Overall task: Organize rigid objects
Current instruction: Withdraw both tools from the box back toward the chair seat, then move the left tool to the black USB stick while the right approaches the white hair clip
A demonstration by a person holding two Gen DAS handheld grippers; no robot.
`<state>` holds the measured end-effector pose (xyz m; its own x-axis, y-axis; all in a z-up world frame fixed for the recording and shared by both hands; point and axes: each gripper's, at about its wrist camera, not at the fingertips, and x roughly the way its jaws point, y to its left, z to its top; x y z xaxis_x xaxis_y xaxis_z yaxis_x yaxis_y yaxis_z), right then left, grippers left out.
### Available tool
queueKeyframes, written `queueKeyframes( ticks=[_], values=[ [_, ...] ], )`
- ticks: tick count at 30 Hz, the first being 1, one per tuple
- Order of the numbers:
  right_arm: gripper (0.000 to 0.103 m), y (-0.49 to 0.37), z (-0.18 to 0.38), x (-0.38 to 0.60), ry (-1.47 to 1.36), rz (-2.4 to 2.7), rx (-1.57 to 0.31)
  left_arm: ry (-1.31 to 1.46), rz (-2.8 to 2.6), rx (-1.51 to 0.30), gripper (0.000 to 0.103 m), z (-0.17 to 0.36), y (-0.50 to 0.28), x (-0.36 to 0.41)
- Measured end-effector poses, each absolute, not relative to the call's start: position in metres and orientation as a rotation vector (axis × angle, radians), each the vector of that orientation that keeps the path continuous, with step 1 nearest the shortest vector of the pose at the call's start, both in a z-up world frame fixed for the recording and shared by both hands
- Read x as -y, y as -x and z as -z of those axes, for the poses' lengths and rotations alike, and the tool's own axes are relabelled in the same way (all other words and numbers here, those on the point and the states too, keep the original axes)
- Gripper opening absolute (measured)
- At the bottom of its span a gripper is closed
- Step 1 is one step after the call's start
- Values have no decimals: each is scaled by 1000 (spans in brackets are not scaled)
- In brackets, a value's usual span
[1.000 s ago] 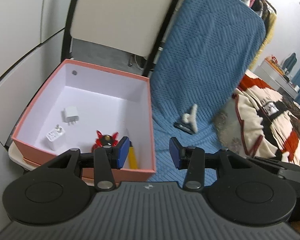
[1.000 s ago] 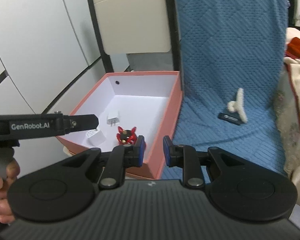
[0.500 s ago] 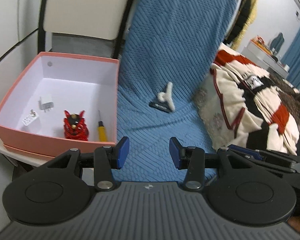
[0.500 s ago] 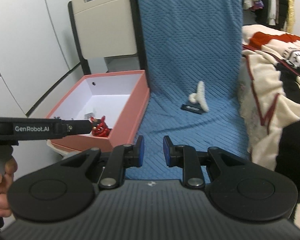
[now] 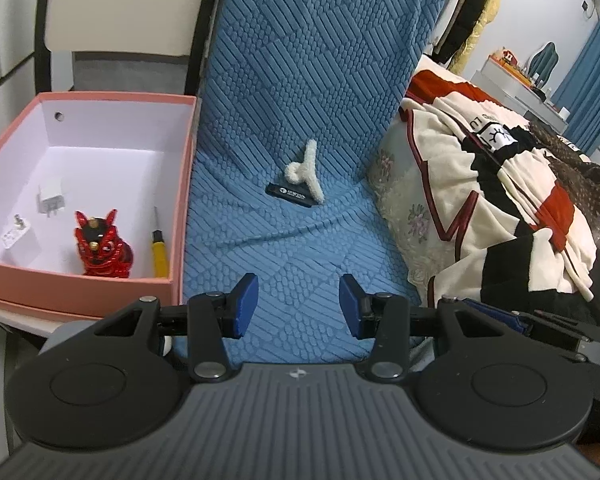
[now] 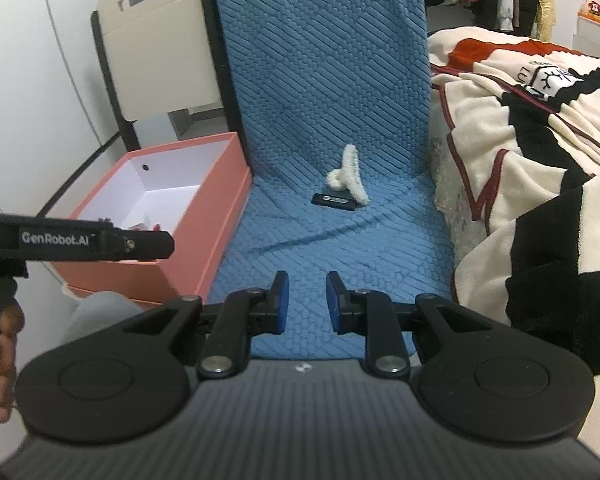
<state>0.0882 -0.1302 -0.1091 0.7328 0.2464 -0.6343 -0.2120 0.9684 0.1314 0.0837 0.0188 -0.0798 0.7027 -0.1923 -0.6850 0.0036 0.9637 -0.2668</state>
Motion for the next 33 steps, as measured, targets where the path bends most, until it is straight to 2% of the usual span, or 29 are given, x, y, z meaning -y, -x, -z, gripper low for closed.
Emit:
queueKeyframes(
  ticks=[16,25,33],
  values=[
    [25,-174,164,169,-82,-172,-750,202,144,-875,57,138,-213,2],
    [25,-239,178,184,-166,-140,-759,192,171,-892,65,185,-280,5],
    [25,-309,199,181,-210,-148,-780,161,191,-899,76,222,-334,5]
  ],
)
